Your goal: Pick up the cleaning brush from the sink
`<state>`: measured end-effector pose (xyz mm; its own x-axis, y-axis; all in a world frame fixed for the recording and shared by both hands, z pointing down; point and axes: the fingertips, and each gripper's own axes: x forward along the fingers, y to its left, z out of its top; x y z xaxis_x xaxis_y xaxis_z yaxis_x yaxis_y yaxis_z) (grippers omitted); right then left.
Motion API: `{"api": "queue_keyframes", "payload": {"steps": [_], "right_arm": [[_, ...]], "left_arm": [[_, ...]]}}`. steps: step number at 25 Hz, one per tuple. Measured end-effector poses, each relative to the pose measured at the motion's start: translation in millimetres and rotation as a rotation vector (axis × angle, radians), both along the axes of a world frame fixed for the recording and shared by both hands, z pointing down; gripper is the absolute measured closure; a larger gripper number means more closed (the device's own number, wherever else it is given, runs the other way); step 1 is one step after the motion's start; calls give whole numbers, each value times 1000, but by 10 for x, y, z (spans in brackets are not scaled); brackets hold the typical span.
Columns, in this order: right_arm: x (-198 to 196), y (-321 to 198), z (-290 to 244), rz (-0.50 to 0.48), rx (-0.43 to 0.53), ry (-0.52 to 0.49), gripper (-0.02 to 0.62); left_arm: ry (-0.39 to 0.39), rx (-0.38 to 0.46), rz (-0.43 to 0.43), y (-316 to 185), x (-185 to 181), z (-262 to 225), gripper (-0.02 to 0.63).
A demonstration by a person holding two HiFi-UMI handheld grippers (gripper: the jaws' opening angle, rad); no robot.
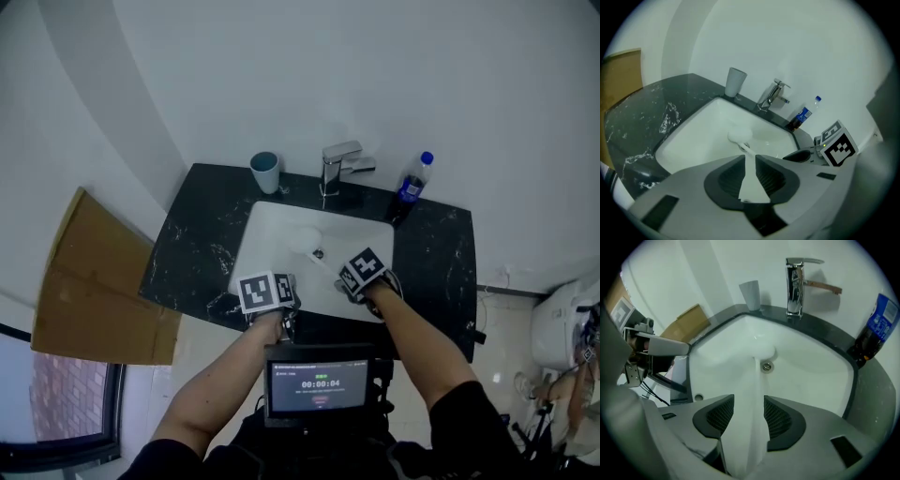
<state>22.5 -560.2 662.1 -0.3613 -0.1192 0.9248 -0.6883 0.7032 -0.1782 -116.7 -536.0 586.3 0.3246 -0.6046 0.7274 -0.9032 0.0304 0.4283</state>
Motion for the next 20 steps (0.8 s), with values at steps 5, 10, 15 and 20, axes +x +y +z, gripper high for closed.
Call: {"api": "queue_keyframes", "payload": {"steps": [5,10,15,20], "right_arm": [[-93,-81,310,-57,-53,67,403],[2,-111,616,-68,-145,192,404],[-12,-142,781,-19,-182,215,526],[-52,-158,771,-1,-205,192,531]], "left_arm": [[18,-41,-46,-110,21,261,526],[-6,-47,-46,-137,-47,336,526],[2,-73,-30,-153,-33,431,528],[27,-73,-15,-117,24,452,528]]}}
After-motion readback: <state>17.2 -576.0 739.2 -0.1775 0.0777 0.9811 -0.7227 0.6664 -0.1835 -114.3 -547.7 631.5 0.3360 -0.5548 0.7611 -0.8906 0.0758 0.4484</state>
